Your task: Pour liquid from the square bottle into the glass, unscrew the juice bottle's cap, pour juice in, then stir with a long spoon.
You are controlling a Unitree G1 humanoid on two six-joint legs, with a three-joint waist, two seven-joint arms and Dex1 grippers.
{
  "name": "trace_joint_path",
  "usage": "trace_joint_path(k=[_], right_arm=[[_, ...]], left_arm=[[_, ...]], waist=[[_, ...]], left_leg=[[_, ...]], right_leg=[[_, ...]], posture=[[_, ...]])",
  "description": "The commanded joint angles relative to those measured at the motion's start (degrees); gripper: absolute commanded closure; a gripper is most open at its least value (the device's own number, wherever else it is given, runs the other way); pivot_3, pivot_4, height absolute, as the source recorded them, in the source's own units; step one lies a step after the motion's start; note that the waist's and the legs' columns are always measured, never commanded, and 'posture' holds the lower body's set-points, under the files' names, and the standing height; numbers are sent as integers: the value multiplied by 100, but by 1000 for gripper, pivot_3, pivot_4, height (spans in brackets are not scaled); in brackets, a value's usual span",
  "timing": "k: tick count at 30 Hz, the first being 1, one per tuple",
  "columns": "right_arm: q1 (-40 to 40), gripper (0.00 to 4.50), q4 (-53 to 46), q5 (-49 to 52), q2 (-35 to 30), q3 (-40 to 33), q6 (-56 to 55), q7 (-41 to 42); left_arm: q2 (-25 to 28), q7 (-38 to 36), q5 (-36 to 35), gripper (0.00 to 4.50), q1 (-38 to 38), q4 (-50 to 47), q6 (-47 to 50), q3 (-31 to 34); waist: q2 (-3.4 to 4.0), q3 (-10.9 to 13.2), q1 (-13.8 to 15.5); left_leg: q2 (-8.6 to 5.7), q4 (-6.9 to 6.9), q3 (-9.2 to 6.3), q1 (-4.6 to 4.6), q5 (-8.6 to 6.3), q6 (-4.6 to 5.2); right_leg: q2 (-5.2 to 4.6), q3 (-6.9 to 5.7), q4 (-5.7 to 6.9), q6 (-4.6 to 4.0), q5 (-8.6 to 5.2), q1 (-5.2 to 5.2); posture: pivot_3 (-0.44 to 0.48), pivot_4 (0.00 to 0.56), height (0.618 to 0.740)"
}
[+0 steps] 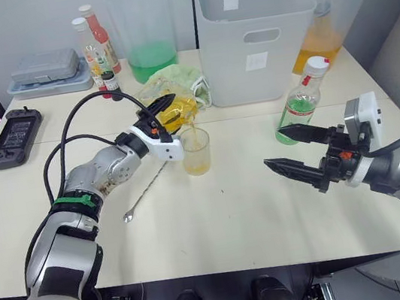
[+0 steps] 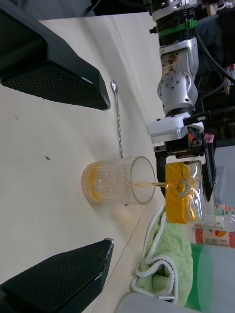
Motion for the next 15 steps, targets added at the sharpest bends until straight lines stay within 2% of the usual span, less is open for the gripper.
trace_joint_path(k=[1, 8, 12, 15], right_arm=[[-116, 32, -88, 29, -25, -76, -155, 65], [-281, 32, -26, 18, -18, 26, -110, 84], [-346, 32, 6, 22, -34, 74, -84, 105], [-425, 32, 54, 34, -49, 123, -73, 143]], left_arm=[[50, -222, -611, 1697, -77, -413, -169, 402], [-9, -1184, -1571, 1697, 88, -488, 135, 769], [-243, -1940, -2593, 1697, 226, -769, 904, 1296], [-471, -2549, -3508, 1697, 312, -1180, 1905, 1798]], waist=[[0, 0, -9], [0, 0, -5], [0, 0, -15], [0, 0, -46]], left_leg=[[0, 0, 0, 0, 0, 0], [0, 3, 0, -1, 0, 0], [0, 3, -1, -1, 0, 0], [0, 4, -1, 0, 0, 0]], right_leg=[[0, 0, 0, 0, 0, 0], [0, 0, 0, 0, 0, 0], [0, 0, 2, 0, 0, 0], [0, 0, 2, 0, 0, 0]], posture=[[0, 150, 740], [0, 150, 740], [0, 150, 740], [0, 150, 740]])
